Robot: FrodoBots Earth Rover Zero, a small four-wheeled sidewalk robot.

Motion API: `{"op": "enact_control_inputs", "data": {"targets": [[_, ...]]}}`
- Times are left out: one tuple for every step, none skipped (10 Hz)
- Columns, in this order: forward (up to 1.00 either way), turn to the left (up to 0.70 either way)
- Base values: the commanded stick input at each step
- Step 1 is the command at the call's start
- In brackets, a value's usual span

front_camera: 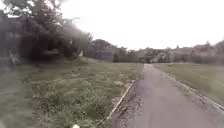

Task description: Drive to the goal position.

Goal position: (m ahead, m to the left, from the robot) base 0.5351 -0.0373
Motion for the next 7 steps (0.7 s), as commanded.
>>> {"op": "enact_control_inputs", "data": {"targets": [[0.7,-0.35],[0.65,0.0],[0.38,0.0],[0.11,0.0],[-0.3,0.0],[-0.53,0.0],[-0.7,0.0]]}}
